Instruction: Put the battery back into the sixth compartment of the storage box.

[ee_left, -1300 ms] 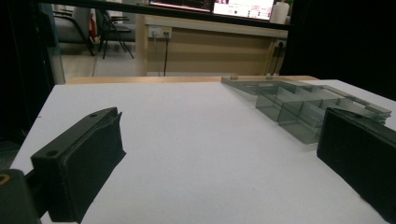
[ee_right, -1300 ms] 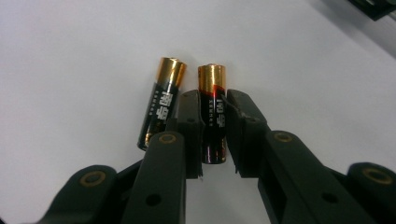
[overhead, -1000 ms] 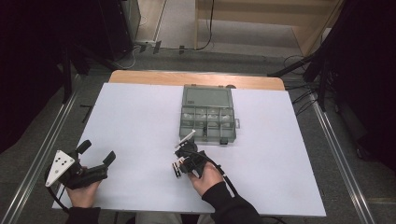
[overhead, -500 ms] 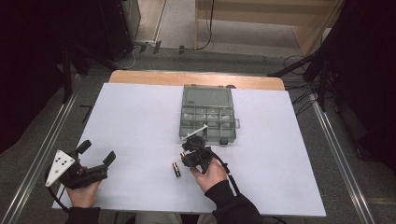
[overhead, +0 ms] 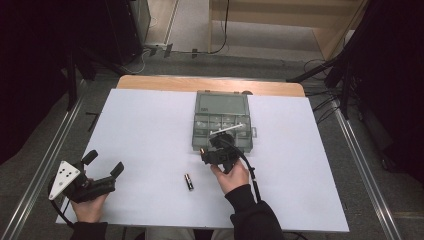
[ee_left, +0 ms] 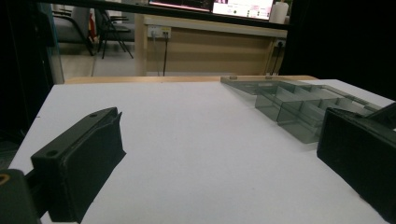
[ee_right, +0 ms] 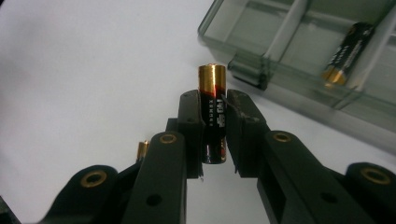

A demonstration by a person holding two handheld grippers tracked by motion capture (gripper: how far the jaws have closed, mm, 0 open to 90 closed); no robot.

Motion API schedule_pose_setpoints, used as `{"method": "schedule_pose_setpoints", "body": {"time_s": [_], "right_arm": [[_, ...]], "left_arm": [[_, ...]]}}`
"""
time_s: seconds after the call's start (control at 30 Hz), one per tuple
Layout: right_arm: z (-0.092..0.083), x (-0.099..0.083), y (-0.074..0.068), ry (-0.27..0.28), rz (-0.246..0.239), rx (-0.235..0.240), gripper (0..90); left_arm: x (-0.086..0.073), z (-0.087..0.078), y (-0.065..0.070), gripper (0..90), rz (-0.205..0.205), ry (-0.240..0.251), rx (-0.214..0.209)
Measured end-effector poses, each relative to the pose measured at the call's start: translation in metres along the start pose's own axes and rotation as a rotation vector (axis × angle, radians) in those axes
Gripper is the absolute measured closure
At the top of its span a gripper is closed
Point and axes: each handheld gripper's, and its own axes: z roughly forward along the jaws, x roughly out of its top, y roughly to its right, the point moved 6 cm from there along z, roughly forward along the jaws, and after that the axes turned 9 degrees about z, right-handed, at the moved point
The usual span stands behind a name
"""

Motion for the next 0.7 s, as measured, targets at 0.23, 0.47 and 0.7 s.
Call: {"method": "schedule_pose_setpoints", "body": {"time_s": [0.23, 0.47, 0.7], "right_arm": [[-0.014, 0.019, 0.015, 0.081, 0.079, 0.044, 77.3], [-0.018, 0.032, 0.030, 0.121, 0.159, 0.068, 77.3], [-0.009, 0.046, 0.047, 0.154, 0.290, 0.123, 77.3]], "left_arm": [[0.000, 0.000, 0.000, 0.3, -0.004, 0.001, -0.001], [0.001, -0.001, 0.000, 0.3, -0.008, 0.007, 0.002], [0.000, -0.002, -0.001, 0.3, -0.012, 0.008, 0.001]]}}
